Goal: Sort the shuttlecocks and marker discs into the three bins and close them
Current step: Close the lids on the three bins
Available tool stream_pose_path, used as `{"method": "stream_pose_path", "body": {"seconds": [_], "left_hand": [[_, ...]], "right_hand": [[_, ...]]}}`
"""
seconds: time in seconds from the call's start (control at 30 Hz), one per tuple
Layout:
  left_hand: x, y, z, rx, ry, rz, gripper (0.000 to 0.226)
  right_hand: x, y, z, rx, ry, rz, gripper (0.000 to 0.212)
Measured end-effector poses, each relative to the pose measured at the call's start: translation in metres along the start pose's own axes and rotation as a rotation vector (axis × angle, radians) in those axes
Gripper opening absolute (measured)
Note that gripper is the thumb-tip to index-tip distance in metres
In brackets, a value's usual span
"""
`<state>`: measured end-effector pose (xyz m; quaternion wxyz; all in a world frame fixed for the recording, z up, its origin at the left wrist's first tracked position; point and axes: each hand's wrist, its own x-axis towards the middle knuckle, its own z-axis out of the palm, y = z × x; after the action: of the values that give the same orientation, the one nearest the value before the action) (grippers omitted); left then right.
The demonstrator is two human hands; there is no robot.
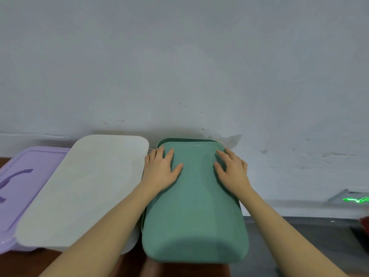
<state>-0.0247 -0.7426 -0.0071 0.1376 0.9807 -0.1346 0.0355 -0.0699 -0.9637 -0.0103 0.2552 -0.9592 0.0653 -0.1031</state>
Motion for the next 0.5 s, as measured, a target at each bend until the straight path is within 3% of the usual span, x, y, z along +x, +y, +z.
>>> {"method": "stream_pose_path", "body": {"seconds": [0.5], "left_hand": [[-0.112, -0.002, -0.011, -0.171, -0.104, -0.077, 0.072]], "right_hand": [[-0.107, -0.028, -0.005, -0.068, -0.058, 0.156, 0.059]]}}
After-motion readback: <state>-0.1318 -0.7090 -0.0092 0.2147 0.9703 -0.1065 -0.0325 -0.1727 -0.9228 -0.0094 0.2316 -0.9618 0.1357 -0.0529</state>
